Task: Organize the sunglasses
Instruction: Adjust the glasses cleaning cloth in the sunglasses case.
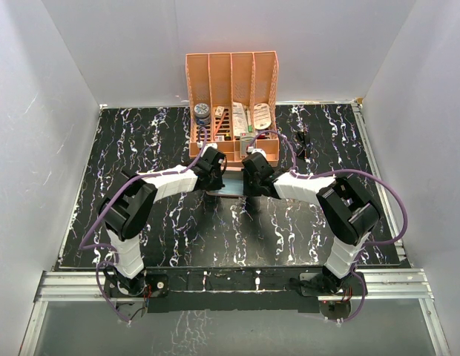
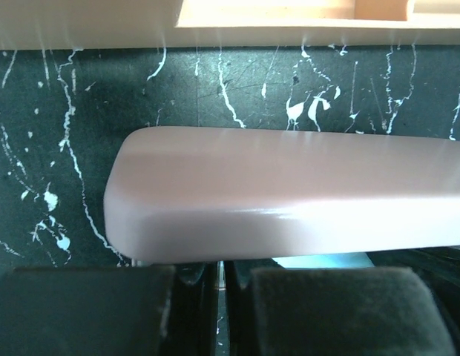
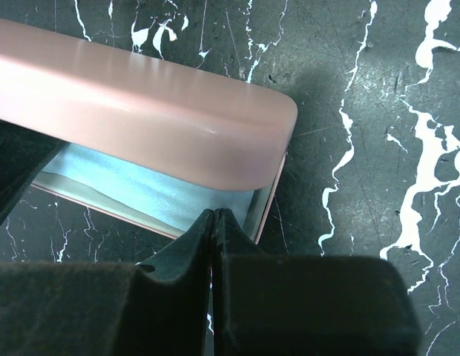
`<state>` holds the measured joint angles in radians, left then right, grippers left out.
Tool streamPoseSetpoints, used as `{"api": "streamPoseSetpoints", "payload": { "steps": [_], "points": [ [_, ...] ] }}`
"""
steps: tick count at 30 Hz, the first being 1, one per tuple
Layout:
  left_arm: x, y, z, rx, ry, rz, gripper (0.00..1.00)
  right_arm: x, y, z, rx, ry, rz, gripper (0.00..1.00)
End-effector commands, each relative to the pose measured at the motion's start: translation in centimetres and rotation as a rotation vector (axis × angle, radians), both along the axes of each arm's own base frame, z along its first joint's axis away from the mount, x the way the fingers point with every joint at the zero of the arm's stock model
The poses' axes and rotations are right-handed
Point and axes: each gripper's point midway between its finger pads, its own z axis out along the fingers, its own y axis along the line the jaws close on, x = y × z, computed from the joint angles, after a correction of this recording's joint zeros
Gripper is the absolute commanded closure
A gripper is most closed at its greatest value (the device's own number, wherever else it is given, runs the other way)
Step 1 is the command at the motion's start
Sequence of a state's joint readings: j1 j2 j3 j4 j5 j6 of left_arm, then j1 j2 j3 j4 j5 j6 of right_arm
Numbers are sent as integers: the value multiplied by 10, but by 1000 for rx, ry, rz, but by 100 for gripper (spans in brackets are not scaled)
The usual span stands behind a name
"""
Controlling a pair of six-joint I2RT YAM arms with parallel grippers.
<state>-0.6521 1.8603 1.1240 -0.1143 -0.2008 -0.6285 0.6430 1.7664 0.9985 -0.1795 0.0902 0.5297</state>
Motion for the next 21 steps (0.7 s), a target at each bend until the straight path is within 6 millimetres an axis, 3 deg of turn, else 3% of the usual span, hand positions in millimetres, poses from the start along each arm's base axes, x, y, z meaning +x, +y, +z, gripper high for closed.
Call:
{"api": "streamPoseSetpoints", "payload": {
  "steps": [1, 21],
  "points": [
    [-17, 27, 1, 115, 46, 17, 100, -6, -16, -5, -68, 0, -16, 100],
    [-31, 65, -5, 257, 75, 110, 100, -8, -22, -8, -87, 7, -31, 100]
  ]
}}
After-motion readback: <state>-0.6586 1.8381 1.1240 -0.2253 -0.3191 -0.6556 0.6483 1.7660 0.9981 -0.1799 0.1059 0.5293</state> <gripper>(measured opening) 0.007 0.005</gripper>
